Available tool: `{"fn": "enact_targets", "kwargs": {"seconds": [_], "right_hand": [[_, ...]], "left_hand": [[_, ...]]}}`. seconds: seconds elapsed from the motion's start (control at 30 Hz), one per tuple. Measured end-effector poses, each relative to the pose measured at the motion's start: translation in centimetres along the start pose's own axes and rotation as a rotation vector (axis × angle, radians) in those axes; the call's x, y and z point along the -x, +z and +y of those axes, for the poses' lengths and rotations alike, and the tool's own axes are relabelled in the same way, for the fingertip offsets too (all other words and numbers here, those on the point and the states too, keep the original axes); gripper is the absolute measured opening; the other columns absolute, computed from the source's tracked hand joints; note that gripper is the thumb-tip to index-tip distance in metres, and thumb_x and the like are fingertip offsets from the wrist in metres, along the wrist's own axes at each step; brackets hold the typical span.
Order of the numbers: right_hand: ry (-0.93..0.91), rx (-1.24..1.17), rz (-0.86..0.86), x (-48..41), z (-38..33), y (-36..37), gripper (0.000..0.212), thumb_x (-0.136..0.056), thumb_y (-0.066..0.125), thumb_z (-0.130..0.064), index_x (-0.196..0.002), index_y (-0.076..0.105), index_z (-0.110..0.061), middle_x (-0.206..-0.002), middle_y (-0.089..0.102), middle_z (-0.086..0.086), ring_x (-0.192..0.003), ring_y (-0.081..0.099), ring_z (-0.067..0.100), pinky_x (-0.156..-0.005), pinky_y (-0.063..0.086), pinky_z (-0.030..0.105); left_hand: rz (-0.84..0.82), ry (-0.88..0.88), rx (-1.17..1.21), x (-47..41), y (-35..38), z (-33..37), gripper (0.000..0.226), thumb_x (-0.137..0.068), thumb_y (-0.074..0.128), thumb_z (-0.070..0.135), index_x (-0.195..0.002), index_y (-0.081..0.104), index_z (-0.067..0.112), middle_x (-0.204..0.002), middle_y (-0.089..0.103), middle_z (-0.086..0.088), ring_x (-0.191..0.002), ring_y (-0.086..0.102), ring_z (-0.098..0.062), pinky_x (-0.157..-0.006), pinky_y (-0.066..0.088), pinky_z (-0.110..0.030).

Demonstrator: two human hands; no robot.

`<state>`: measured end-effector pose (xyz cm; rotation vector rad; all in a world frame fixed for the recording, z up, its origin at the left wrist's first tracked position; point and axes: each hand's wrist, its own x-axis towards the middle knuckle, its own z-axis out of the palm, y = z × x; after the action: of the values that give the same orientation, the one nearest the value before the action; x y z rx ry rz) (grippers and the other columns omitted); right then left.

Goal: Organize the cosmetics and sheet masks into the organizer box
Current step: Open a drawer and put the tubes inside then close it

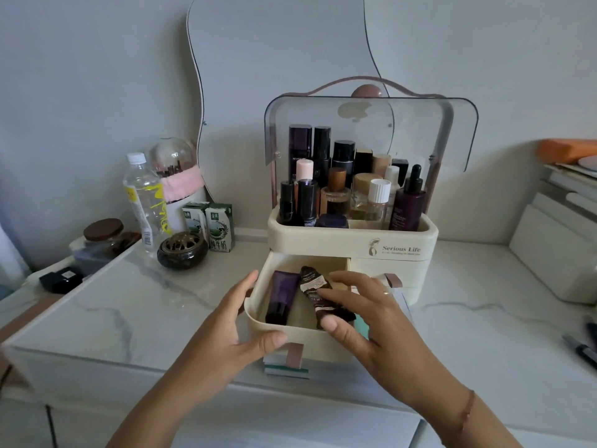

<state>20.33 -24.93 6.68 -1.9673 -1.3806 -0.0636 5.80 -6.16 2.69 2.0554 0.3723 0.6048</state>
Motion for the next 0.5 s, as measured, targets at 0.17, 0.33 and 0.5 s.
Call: {"fn": "enact_targets", "kwargs": {"seconds": [0.17, 0.33, 0.5], "right_hand": [[0.098, -0.11, 0.046, 2.6, 0.6, 0.2, 0.058, -0.071, 0.049, -0.07, -0.125, 0.047, -0.05, -0.136, 0.029, -0.037, -0.126, 0.024, -0.019, -0.094, 0.023, -0.003], [-0.001, 0.176, 0.022, 2.1, -0.6, 0.7, 0.07, -0.073, 0.026, -0.08, -0.124, 0.054, -0.041, -0.145, 0.025, -0.023, -0.139, 0.009, -0.001, -0.115, 0.013, 0.032], [0.052, 0.04, 0.074, 2.2, -0.5, 0.7, 0.075, -0.068, 0.04, -0.075, -0.135, 0.032, -0.045, -0.148, 0.015, -0.021, -0.134, 0.008, -0.007, -0.11, 0.014, 0.025]], "left_hand": [[0.042, -0.051, 0.107, 0.4, 0.8, -0.5, 0.087, -0.057, 0.077, 0.067, -0.131, 0.033, 0.06, -0.126, 0.055, 0.031, -0.119, 0.052, 0.006, -0.094, 0.045, -0.016], [0.088, -0.062, 0.122, 0.6, 1.3, 0.0, 0.091, -0.056, 0.076, 0.067, -0.136, 0.035, 0.05, -0.13, 0.057, 0.017, -0.122, 0.053, -0.006, -0.103, 0.044, -0.039], [0.089, -0.019, 0.133, 1.0, 1.4, 0.2, 0.08, -0.063, 0.075, 0.061, -0.133, 0.041, 0.047, -0.121, 0.062, 0.022, -0.115, 0.057, -0.001, -0.093, 0.048, -0.023]]}}
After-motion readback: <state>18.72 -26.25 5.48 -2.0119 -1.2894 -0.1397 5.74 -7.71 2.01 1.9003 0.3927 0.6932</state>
